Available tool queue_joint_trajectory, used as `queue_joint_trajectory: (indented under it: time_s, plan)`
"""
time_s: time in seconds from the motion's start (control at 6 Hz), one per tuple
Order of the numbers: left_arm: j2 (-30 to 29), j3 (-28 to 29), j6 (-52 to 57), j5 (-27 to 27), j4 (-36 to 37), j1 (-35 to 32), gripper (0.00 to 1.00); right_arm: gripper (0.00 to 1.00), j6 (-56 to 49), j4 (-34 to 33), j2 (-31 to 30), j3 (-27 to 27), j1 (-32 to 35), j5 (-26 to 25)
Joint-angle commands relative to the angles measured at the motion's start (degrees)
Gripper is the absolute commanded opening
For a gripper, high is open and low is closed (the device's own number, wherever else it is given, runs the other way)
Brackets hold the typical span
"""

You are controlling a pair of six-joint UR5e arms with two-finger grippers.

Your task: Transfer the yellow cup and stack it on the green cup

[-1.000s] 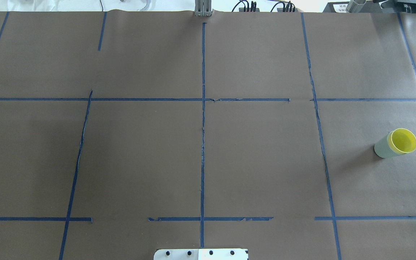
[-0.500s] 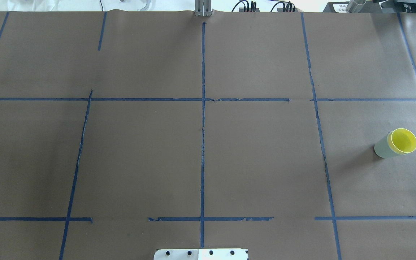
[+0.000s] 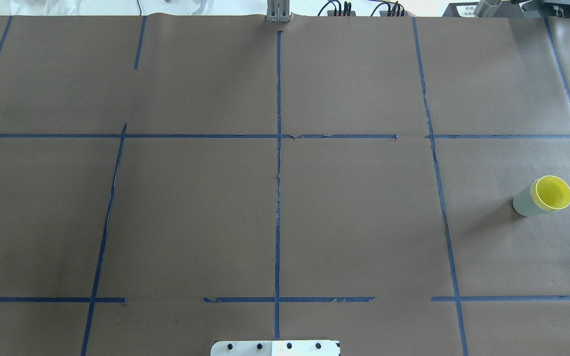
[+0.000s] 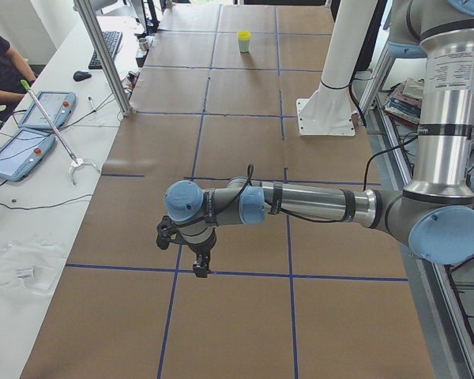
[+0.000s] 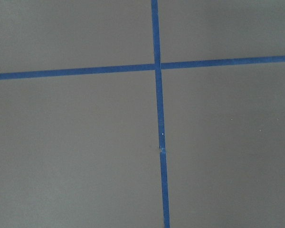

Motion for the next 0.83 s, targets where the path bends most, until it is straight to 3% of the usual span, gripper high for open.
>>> queue_joint_trajectory:
  time_s: [0.0, 0.67]
  plan:
    - [-0.4, -0.7, -0.4, -0.5, -0.4, 0.1, 1.0, 1.0, -0.2, 0.3, -2.3, 0.1, 1.2, 0.1]
    - [-1.3, -0.2, -4.3, 0.1, -0.3, 1.1, 1.0, 1.0, -0.2, 0.6, -2.9, 0.4, 1.2, -1.1]
